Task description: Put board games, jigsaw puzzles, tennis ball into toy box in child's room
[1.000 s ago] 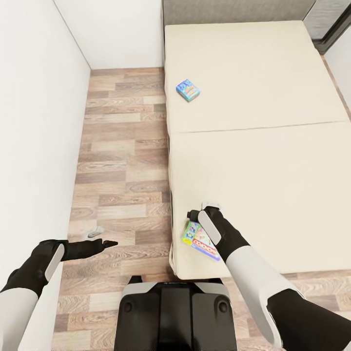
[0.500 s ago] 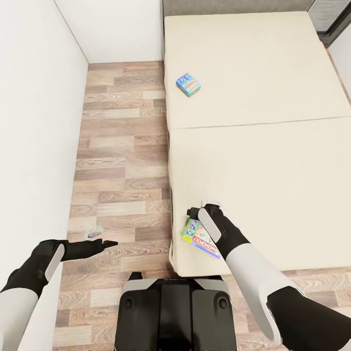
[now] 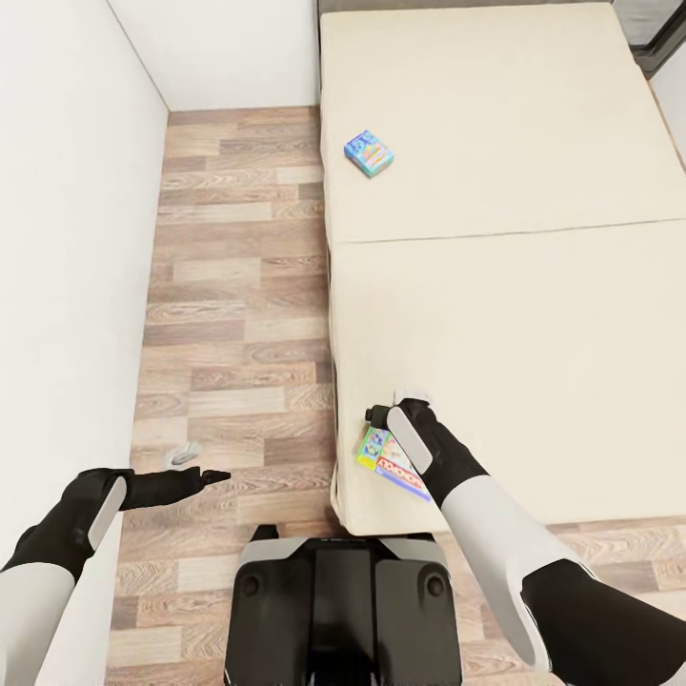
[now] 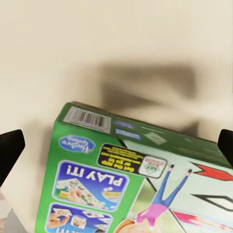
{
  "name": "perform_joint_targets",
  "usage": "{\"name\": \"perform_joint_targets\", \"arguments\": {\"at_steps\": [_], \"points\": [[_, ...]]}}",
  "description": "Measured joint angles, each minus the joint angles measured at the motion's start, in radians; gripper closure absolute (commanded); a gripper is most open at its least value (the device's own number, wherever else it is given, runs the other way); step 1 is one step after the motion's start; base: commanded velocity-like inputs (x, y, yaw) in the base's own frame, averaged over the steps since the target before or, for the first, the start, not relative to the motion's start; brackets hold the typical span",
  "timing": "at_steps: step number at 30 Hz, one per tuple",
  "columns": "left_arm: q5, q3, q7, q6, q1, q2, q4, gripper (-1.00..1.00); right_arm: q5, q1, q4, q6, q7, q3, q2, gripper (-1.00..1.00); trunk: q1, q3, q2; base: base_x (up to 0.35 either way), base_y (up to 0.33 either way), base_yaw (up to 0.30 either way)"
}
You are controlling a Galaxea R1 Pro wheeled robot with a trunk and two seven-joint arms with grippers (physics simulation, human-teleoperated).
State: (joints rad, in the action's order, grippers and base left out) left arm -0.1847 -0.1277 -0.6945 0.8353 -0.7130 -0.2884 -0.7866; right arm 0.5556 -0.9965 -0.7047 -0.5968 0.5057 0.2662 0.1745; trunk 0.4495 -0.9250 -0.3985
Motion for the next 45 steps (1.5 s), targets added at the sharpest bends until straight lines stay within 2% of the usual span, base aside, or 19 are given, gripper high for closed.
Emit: {"name": "perform_joint_targets", "arguments": {"at_steps": [19, 22, 24, 28, 45], "points": [[0.000, 0.000, -0.001, 0.000, 0.000, 0.000, 0.000, -1.00, 0.000, 0.001, -0.001, 0.010, -0.001, 0.001, 0.000, -1.00, 0.000, -0.026, 0.000, 0.000, 0.000, 0.011], [0.000, -0.001, 0.000, 0.000, 0.000, 0.000, 0.000, -1.00, 0.000, 0.001, -0.001, 0.022, -0.001, 0.020, 0.000, -1.00, 0.000, -0.027, 0.000, 0.000, 0.000, 0.002], [0.000, 0.000, 0.000, 0.000, 0.000, 0.000, 0.000, -1.00, 0.001, 0.002, -0.001, 0.026, -0.001, 0.047, 0.000, -1.00, 0.000, -0.027, 0.000, 0.000, 0.000, 0.000], [0.000, 0.000, -0.001, 0.000, 0.000, 0.000, 0.000, -1.00, 0.000, 0.001, -0.001, 0.036, -0.001, 0.068, 0.000, -1.00, 0.000, -0.027, 0.000, -0.061, 0.000, 0.000], [-0.001, -0.001, -0.001, 0.000, 0.000, 0.000, 0.000, -1.00, 0.002, 0.000, 0.001, 0.036, -0.002, 0.075, 0.000, -1.00, 0.000, -0.027, 0.000, -0.125, 0.000, 0.000]]}}
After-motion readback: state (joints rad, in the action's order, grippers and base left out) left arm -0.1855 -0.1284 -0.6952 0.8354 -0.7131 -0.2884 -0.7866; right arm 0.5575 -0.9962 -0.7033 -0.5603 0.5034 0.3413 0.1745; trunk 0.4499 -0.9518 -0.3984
